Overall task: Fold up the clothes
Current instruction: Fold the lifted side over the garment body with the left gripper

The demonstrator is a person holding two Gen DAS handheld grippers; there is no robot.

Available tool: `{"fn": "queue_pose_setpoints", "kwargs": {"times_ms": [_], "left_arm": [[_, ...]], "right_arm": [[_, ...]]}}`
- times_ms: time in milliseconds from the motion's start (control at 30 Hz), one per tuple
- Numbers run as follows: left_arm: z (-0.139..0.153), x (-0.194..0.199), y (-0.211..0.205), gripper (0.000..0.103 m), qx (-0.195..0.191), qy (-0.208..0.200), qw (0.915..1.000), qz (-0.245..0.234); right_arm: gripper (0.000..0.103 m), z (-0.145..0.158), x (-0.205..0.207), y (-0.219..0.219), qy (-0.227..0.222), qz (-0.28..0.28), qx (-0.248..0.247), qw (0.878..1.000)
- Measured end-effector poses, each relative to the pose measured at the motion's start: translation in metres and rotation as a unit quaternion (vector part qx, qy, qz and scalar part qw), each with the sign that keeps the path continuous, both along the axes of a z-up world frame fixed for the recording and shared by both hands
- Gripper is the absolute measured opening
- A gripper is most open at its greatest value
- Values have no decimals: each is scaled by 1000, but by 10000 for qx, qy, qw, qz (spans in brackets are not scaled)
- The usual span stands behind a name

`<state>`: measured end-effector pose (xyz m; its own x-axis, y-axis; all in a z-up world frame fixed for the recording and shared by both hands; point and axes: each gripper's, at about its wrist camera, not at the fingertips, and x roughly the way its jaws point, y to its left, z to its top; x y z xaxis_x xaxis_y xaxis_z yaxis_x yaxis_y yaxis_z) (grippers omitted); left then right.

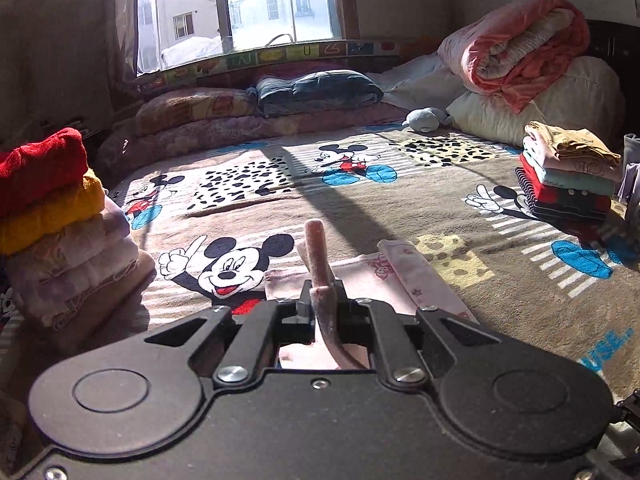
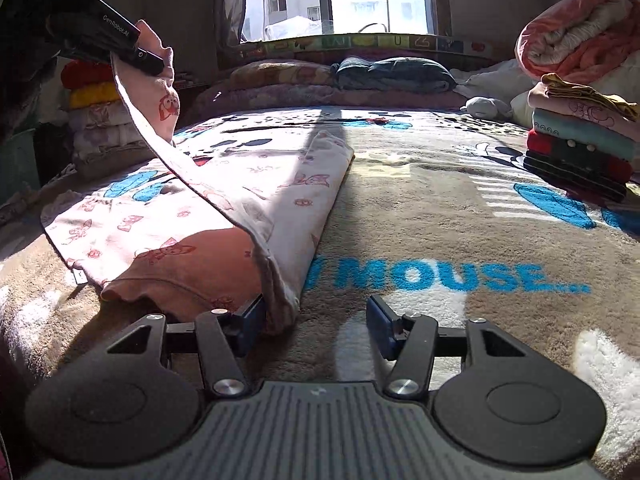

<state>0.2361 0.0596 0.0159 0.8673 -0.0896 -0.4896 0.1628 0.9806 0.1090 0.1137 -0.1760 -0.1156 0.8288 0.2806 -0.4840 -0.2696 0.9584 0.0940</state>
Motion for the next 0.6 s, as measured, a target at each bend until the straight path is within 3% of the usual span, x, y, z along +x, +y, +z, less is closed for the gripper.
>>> {"fn": "queue_pose_setpoints", "kwargs": {"times_ms": [267, 500, 600], "left_arm": [[-41, 2, 26, 6, -114, 294, 9992, 249], [-29, -7, 32, 6, -508, 61, 9986, 133], [-20, -11, 34, 6, -646, -112, 9978, 93]], "right_arm": [[52, 5, -8, 12, -336, 194, -462, 9982], [51, 11, -19, 38, -1006, 832, -969, 9867], [51, 11, -18, 44, -1047, 1061, -994, 9838]]}}
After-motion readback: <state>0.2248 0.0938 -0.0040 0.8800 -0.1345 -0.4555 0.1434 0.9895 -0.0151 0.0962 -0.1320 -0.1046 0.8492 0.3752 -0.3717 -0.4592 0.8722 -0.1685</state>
